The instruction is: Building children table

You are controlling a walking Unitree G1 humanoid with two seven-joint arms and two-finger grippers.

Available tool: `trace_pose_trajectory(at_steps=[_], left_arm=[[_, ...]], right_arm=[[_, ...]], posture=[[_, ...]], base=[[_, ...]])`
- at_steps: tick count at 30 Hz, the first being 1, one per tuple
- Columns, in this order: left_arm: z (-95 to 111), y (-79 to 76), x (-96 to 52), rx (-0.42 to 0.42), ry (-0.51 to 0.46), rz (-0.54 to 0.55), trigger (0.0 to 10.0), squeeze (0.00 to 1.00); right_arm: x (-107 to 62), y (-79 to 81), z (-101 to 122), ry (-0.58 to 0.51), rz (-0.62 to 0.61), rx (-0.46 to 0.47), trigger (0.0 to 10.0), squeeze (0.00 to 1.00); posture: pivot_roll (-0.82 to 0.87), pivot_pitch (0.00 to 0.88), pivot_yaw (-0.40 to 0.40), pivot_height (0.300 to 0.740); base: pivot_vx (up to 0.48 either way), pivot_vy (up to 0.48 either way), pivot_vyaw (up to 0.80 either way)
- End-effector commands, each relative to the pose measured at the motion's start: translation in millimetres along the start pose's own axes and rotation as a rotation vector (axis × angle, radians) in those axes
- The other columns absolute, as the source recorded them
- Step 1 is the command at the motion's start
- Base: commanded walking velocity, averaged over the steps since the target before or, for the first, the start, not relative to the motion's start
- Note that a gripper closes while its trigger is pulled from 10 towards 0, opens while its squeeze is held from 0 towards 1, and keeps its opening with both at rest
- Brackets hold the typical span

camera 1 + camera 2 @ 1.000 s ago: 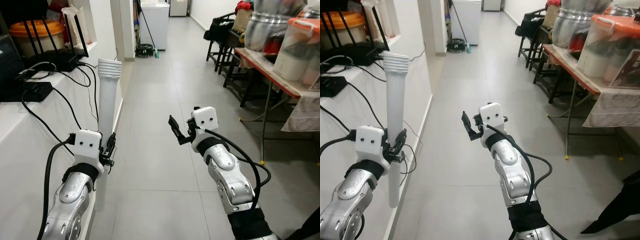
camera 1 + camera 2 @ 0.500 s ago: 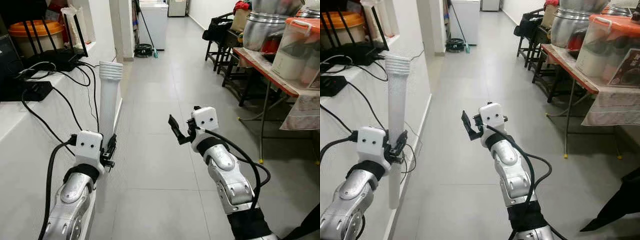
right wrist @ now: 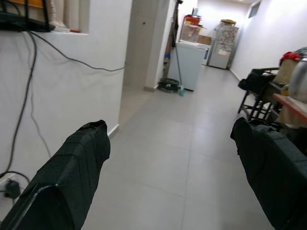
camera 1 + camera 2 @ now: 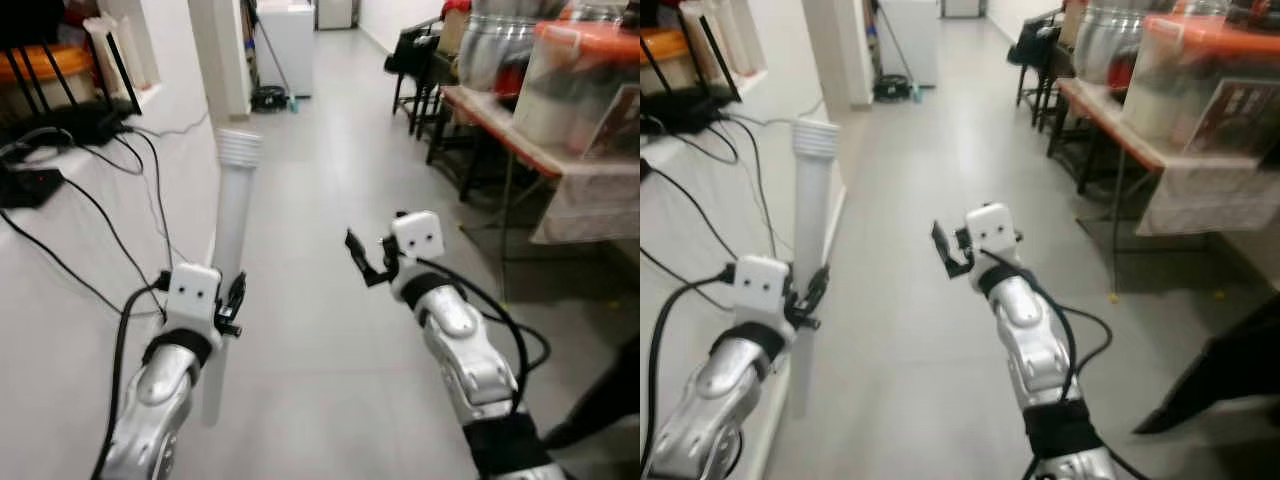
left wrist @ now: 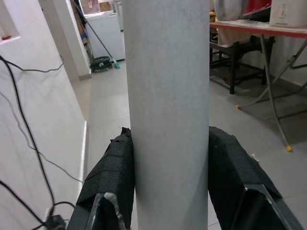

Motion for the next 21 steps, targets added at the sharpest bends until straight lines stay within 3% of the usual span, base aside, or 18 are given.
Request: trace_pose_trajectory(at_steps=[1, 12, 21], left_arm=[[-1.2, 6.8, -0.3, 0.017, -0.002, 0.019, 10.0, 0.00], [-3.3, 3.5, -2.9, 0.016, 0.004, 0.028, 10.0, 0.00], [-7.1, 1.1, -10.1, 0.017, 0.017, 0.023, 10.0, 0.00]], right_arm=[[0.7, 4.6, 0.2, -0.006, 0.009, 0.010, 10.0, 0.00], [-1.9, 4.7, 0.6, -0.018, 0.013, -0.003, 10.0, 0.00], [-19.5, 5.7, -11.8, 0.018, 0.103, -0.112, 10.0, 0.00]], posture=[[0.11, 0.000, -0.039, 0.740], [0.11, 0.000, -0.036, 0.740], [0.11, 0.000, -0.037, 0.740]], base=[[0.000, -0.458, 0.00], [0.000, -0.458, 0.00], [0.000, -0.462, 0.00]])
Point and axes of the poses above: a point about 5 cm out from each wrist's last joint towards the gripper, its own x axis pointing out of the wrist towards the gripper, its own z axis along the axis of the wrist's last joint, y = z × x, the point moved 4 cm from there along x, pointing out of the wrist towards the gripper, and after that the axes turned 1 degree about x, right-handed, at the moved point
